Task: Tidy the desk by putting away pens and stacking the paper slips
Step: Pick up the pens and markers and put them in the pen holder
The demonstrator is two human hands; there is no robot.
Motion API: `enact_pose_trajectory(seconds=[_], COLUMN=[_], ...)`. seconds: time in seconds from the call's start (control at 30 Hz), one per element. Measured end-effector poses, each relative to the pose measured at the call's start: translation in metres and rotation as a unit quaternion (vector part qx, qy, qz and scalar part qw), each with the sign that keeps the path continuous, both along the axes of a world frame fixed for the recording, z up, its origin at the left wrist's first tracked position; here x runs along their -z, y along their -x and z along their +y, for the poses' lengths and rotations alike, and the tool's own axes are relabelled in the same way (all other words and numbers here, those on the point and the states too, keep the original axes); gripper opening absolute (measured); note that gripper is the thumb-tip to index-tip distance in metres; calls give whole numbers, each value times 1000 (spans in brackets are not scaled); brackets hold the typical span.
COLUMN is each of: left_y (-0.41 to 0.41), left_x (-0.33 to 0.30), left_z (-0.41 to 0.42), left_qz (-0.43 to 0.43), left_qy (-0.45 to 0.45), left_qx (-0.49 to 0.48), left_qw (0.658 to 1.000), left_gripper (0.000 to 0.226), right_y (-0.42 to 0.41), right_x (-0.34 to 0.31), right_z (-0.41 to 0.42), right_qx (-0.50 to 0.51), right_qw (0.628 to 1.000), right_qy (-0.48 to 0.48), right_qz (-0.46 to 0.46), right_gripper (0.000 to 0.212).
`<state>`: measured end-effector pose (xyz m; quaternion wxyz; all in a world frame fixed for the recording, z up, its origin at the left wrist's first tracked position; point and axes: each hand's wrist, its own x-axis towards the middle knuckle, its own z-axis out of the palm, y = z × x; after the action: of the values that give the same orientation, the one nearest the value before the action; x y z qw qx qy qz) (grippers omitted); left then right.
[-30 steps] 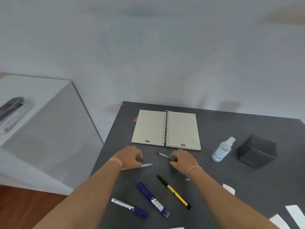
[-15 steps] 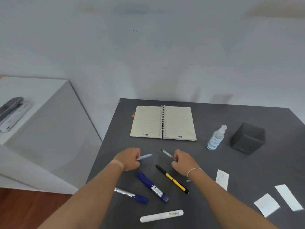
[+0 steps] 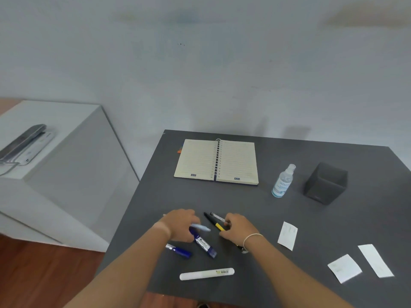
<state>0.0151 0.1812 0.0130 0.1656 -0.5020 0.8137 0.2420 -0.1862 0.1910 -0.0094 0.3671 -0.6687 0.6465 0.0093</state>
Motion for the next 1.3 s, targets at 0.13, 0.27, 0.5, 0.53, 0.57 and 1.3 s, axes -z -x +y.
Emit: enact_pose_trajectory(seconds=[0.13, 0.27, 0.5, 0.53, 0.57, 1.3], left_y=[8, 12, 14, 17, 21, 289], left_x=[7, 10, -12, -17, -23, -129], left_z=[6, 5, -25, -33, -41, -136], left_qz=[-23, -16, 136, 154, 171, 484], left_qy=[21, 28, 29, 29, 29, -56], left_qx=[18, -2, -167, -182, -194, -218], left_qw=[999, 999, 976, 971, 966, 845], left_gripper=[25, 25, 16, 16, 16, 9], right_y=[2, 9, 25, 27, 29, 234], right_x=[5, 2, -30, -36, -44, -143], right_z=[3, 3, -18, -25, -31, -75], right_qx=[-1, 12, 125, 141, 156, 436], right_qw=[999, 999, 989, 985, 981, 819], right_qy=[19, 12, 38, 47, 58, 199], right_qz=[27, 36, -74, -89, -102, -317], right_gripper=[14, 12, 13, 13, 11, 19])
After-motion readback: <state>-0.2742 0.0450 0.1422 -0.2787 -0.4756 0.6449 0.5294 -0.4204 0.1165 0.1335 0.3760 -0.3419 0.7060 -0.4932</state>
